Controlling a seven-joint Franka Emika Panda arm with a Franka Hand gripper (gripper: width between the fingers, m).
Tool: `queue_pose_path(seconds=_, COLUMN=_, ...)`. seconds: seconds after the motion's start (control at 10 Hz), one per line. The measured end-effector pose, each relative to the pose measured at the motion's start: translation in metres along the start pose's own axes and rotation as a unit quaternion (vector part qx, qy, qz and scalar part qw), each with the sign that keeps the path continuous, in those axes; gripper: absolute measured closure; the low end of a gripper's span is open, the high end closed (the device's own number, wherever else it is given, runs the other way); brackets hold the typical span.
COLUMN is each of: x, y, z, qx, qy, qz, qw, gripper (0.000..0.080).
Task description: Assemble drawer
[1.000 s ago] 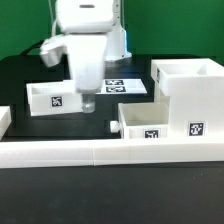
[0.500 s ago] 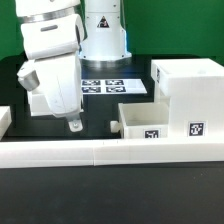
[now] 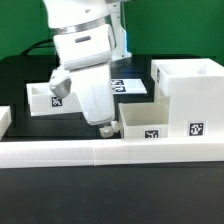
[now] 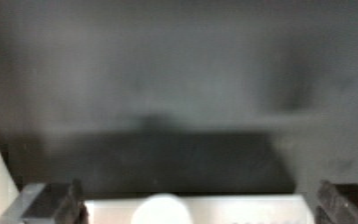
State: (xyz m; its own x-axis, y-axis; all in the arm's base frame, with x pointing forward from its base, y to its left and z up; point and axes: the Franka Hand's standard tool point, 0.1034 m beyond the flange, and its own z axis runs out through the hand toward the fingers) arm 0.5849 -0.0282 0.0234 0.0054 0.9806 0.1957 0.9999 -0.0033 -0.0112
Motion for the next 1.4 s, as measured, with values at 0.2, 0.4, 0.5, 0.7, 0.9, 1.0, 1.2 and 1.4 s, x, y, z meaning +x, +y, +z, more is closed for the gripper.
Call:
queue_pose_path(seconds=0.2, x=0.003, y=0.002, z=0.000, qx=-0.004, qy=-0.006, qz=-0.002, qw=1.000, gripper=0.0151)
queue_pose_path(seconds=0.4, x=0.002, y=0.002, z=0.000, qx=-0.004, qy=-0.006, qz=-0.001, qw=1.000, gripper=0.0151)
queue_pose_path(seconds=0.5, x=0.001, y=0.002, z=0.000, qx=-0.004, qy=-0.006, qz=0.000, qw=1.000, gripper=0.0151)
queue_pose_path(seconds=0.7, x=0.008, y=0.002, z=0.003, qx=-0.004, qy=-0.002, qz=-0.005, qw=1.000, gripper=0.0151)
queue_pose_path(seconds=0.9, x=0.015, y=0.004, z=0.006, qx=-0.005, qy=0.001, qz=-0.007, qw=1.000, gripper=0.0151)
queue_pose_path(seconds=1.0, x=0.019, y=0.005, z=0.007, qx=-0.008, qy=0.002, qz=-0.010, qw=1.000, gripper=0.0151)
queue_pose_path(seconds=1.2, x=0.035, y=0.006, z=0.008, qx=-0.005, qy=0.007, qz=-0.001, qw=1.000, gripper=0.0151)
queue_pose_path(seconds=1.4, x=0.052, y=0.010, z=0.008, qx=-0.007, qy=0.006, qz=-0.008, qw=1.000, gripper=0.0151)
